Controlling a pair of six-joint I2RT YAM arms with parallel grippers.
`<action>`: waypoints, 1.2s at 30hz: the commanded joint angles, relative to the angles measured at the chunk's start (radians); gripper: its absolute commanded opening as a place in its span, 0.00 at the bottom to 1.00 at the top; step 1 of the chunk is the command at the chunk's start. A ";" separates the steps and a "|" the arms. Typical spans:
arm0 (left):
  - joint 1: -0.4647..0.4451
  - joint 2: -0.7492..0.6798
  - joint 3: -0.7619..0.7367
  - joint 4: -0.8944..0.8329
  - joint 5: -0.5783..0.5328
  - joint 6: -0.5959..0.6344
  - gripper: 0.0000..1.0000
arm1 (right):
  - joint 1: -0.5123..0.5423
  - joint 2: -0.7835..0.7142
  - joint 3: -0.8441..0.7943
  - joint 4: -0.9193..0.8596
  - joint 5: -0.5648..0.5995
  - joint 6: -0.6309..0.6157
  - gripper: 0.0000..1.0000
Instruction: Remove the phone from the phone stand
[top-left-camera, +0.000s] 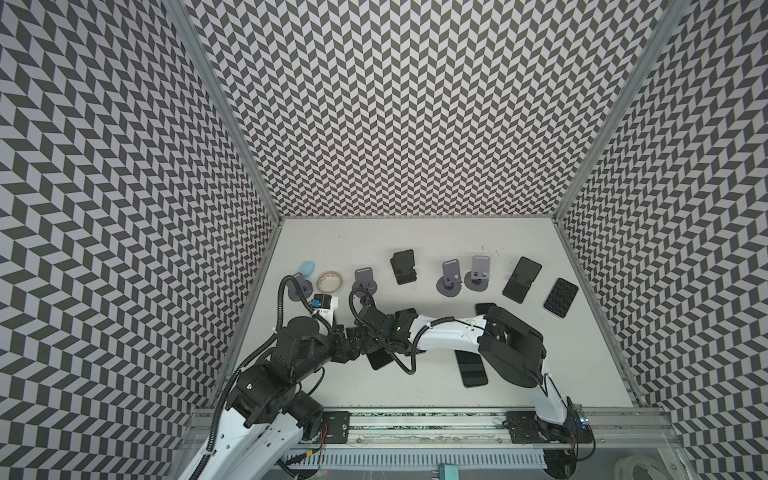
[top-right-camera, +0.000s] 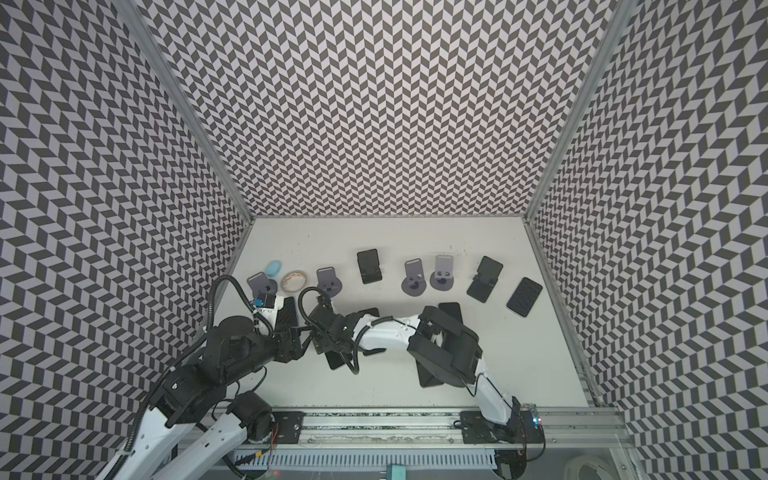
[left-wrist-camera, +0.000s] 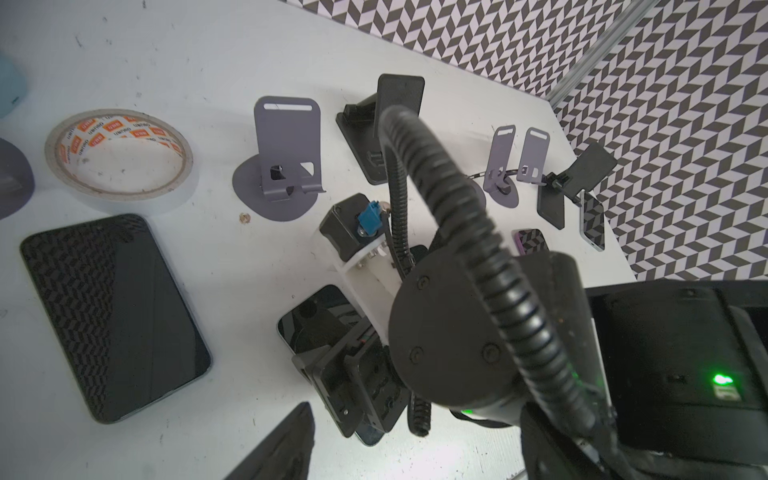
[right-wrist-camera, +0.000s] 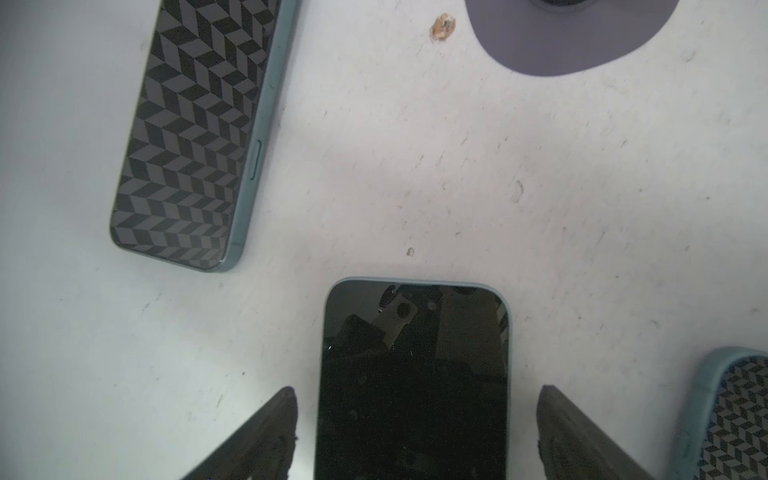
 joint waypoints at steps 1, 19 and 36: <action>0.005 -0.012 0.017 0.122 -0.022 -0.025 0.79 | 0.038 -0.032 -0.012 -0.051 0.027 -0.003 0.89; 0.004 -0.137 0.017 0.126 -0.020 -0.051 0.76 | -0.002 -0.128 -0.028 -0.054 0.056 -0.007 0.92; 0.004 -0.073 0.118 0.291 -0.170 -0.036 0.74 | -0.073 -0.365 -0.150 -0.025 0.109 -0.013 0.92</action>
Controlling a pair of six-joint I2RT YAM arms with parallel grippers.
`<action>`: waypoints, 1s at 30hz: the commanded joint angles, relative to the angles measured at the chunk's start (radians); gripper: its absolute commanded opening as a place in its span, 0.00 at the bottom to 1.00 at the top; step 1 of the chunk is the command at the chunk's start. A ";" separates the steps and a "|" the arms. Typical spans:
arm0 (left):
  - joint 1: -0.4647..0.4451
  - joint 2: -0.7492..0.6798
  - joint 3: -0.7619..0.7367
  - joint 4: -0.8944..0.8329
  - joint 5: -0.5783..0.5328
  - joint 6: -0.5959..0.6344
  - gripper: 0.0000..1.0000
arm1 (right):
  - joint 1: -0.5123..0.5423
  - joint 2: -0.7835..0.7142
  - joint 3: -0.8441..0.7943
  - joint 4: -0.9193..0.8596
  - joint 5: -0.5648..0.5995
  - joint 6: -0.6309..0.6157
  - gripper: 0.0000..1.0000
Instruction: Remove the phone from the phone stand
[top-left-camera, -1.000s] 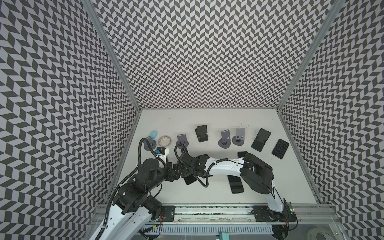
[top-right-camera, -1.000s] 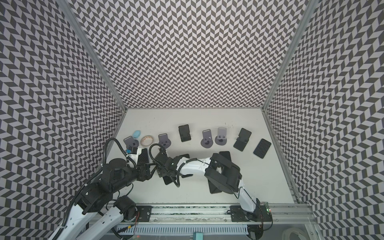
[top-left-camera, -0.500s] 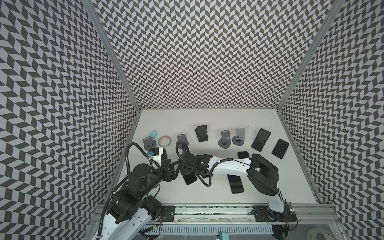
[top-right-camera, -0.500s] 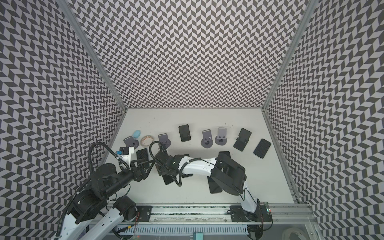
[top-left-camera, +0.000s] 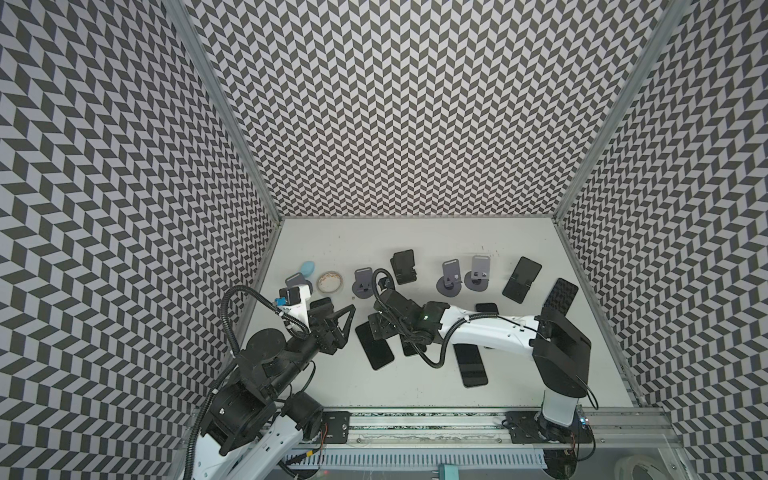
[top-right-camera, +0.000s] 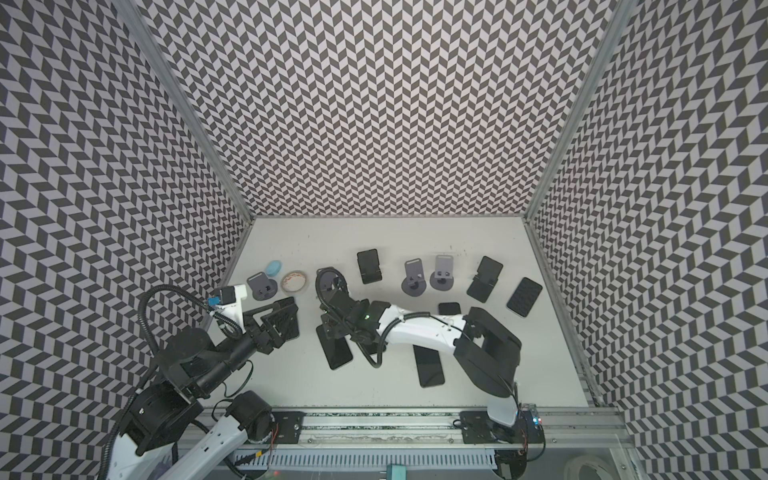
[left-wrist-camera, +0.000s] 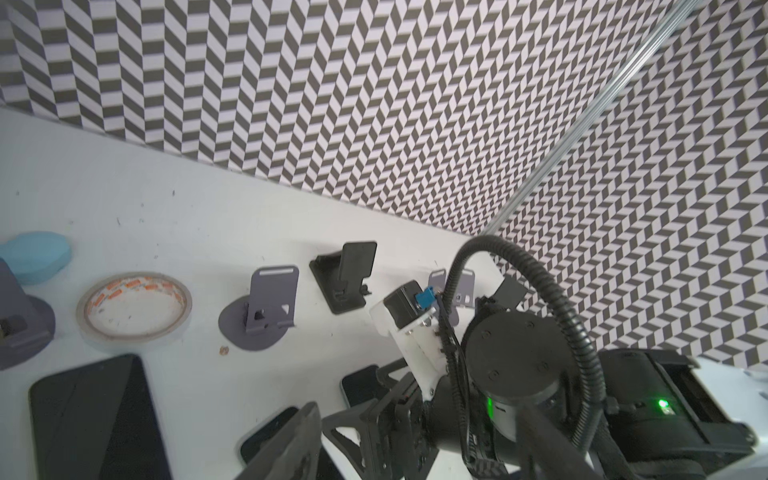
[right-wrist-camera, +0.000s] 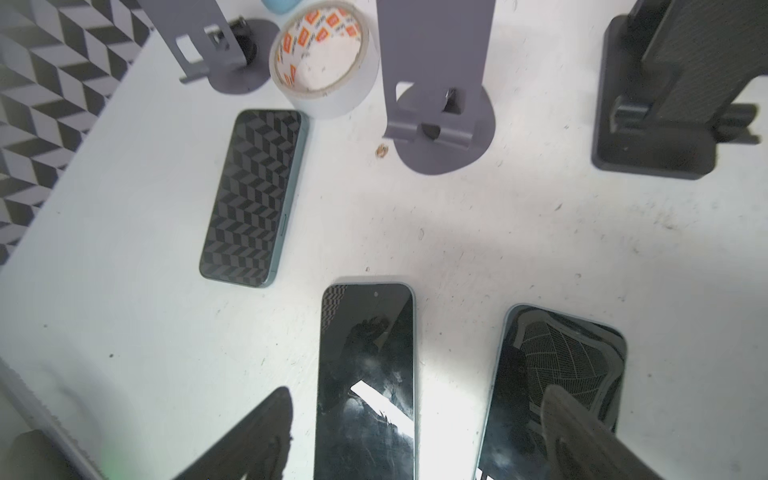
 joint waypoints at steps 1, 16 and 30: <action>0.004 0.042 0.022 0.121 -0.071 0.006 0.74 | -0.021 -0.079 -0.033 0.036 0.060 -0.011 0.92; 0.008 0.318 -0.065 0.618 -0.352 0.271 0.74 | -0.337 -0.413 -0.216 0.181 0.174 -0.208 0.93; 0.370 0.500 -0.493 1.255 -0.378 0.471 0.94 | -0.821 -0.696 -0.718 0.859 0.436 -0.543 0.99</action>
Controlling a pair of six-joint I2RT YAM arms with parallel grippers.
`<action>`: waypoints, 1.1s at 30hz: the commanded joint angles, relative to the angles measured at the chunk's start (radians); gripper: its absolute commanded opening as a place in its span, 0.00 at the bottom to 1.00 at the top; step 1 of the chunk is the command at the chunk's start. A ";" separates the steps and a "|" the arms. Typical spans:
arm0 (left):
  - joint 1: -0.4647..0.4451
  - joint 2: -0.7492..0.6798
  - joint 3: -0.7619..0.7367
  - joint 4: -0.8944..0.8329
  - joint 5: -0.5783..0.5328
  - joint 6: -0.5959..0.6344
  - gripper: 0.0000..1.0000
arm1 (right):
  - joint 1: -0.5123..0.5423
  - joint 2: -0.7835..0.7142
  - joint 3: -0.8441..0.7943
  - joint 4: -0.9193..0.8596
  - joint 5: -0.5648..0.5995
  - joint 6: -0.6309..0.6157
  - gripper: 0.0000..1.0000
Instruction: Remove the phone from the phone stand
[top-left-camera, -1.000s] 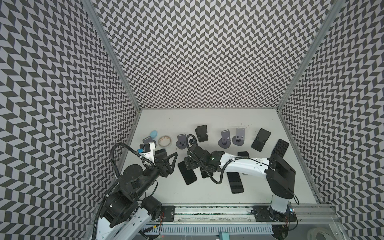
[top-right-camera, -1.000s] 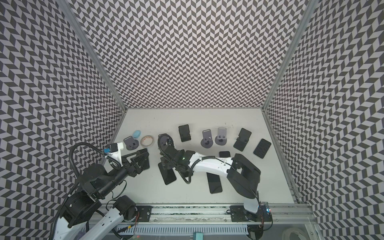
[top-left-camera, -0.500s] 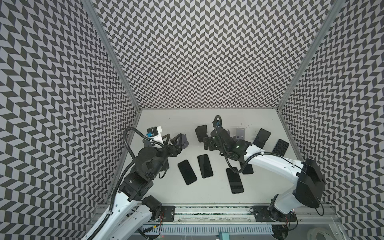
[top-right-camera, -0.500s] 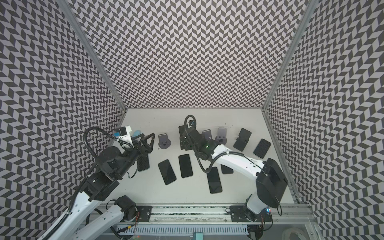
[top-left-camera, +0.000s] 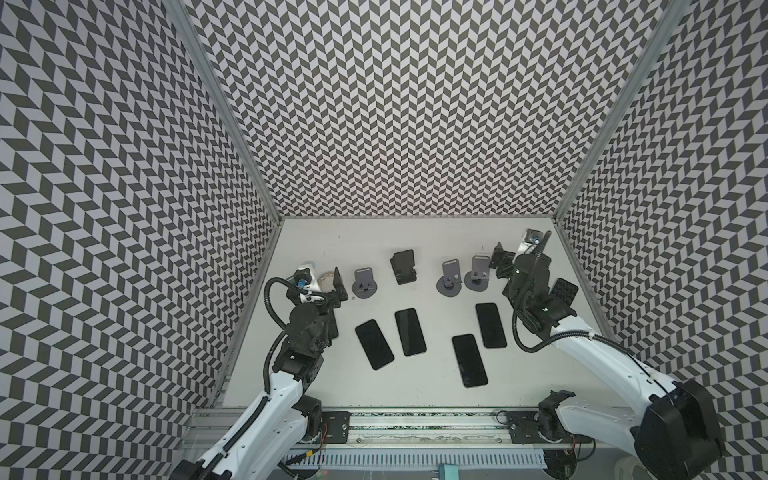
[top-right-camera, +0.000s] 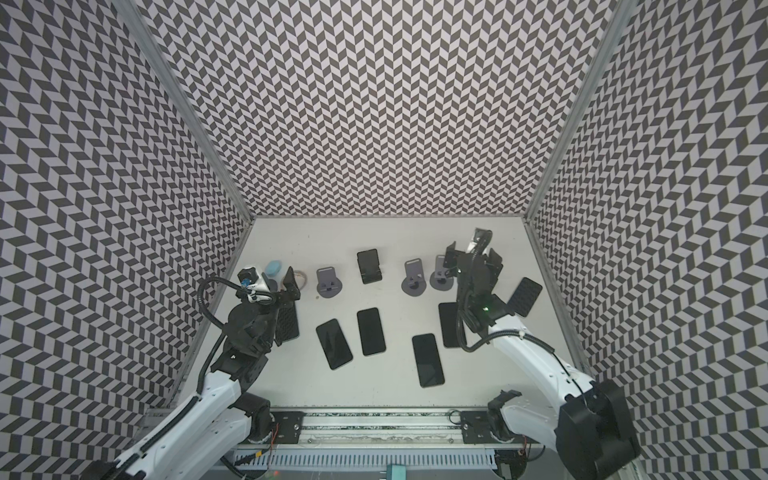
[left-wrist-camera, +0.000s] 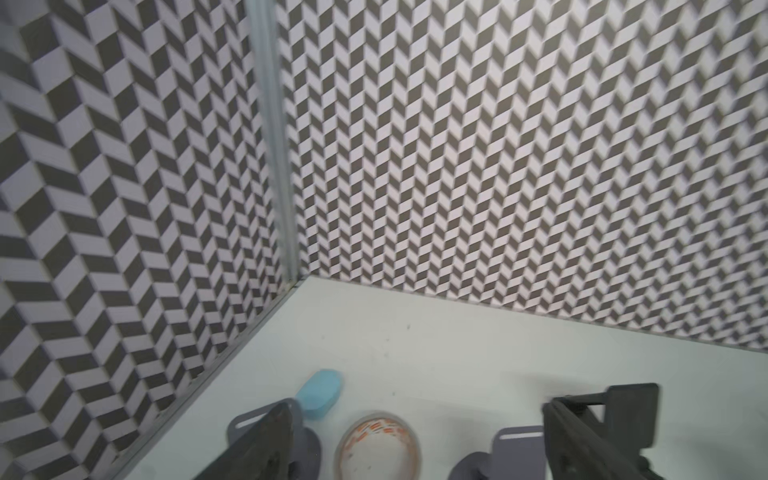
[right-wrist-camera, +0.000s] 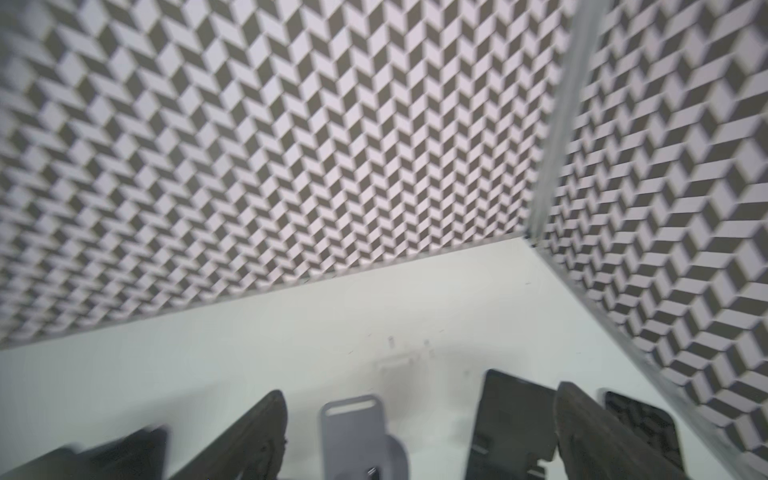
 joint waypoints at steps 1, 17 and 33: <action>0.081 0.102 -0.037 0.231 -0.001 0.027 0.95 | -0.113 -0.012 -0.106 0.279 0.042 -0.103 1.00; 0.180 0.480 -0.119 0.559 0.150 0.219 0.99 | -0.162 0.158 -0.397 0.806 -0.304 -0.282 0.99; 0.246 0.545 -0.125 0.703 0.549 0.188 1.00 | -0.248 0.347 -0.587 1.197 -0.606 -0.215 0.99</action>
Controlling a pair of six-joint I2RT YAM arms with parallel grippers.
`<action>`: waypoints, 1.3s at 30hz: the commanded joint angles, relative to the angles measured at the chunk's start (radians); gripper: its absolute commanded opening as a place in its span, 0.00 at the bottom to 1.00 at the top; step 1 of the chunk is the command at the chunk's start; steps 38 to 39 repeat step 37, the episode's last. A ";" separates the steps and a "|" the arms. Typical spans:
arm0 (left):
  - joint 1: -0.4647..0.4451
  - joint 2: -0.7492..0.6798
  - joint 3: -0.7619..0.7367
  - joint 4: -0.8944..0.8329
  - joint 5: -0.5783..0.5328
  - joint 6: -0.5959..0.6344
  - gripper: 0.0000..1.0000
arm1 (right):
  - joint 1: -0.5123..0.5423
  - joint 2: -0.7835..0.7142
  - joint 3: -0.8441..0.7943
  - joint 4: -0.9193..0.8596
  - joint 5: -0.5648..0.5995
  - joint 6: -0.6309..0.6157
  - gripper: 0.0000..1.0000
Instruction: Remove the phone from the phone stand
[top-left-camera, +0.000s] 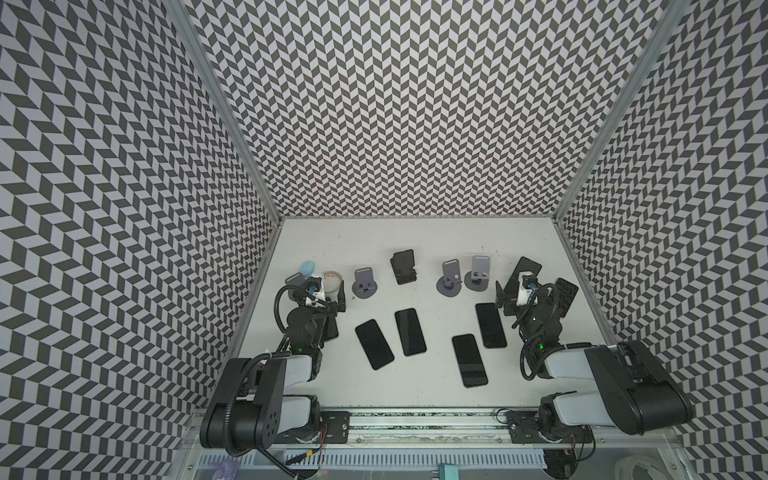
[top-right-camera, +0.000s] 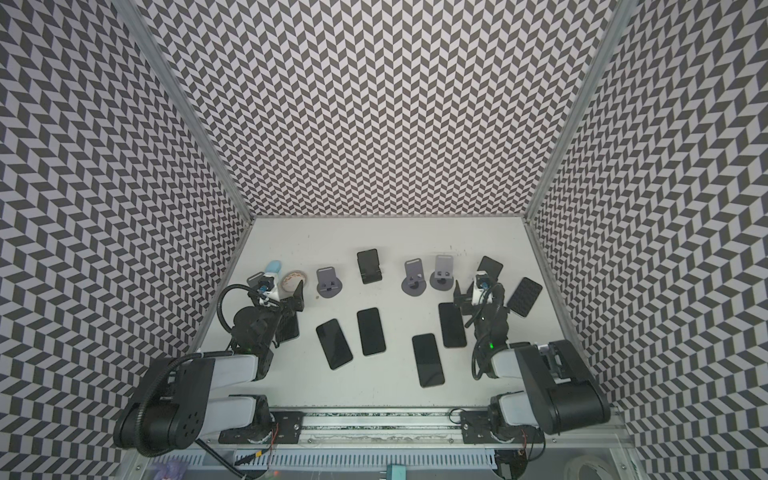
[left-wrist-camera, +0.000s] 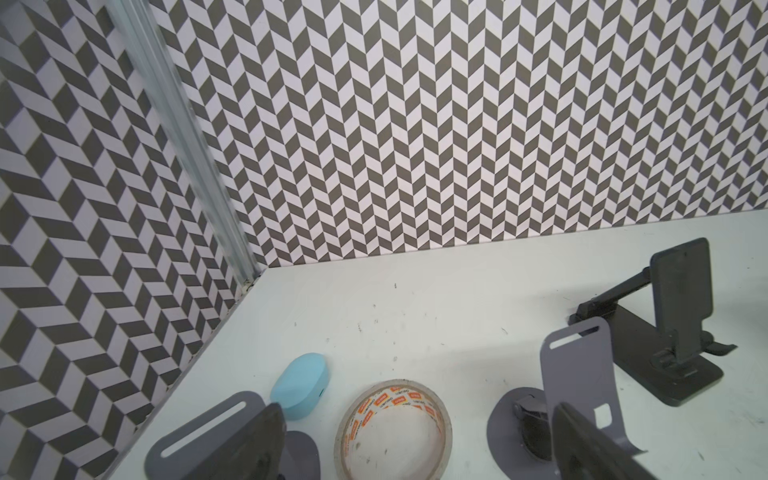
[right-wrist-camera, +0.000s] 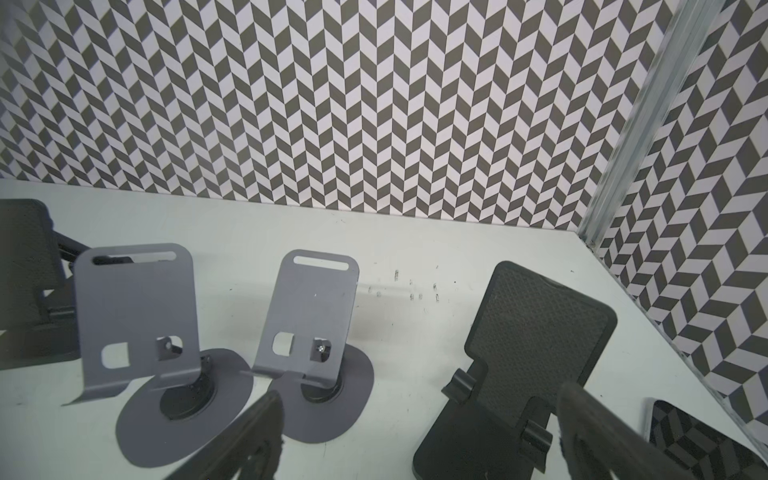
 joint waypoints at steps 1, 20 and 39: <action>0.027 0.026 0.034 0.057 0.073 -0.031 1.00 | -0.062 0.114 -0.055 0.373 -0.089 0.050 0.99; 0.009 0.232 0.101 0.131 -0.140 -0.104 1.00 | -0.062 0.133 0.060 0.180 0.197 0.161 0.99; 0.007 0.233 0.108 0.123 -0.133 -0.099 1.00 | -0.060 0.140 0.053 0.207 0.196 0.158 0.99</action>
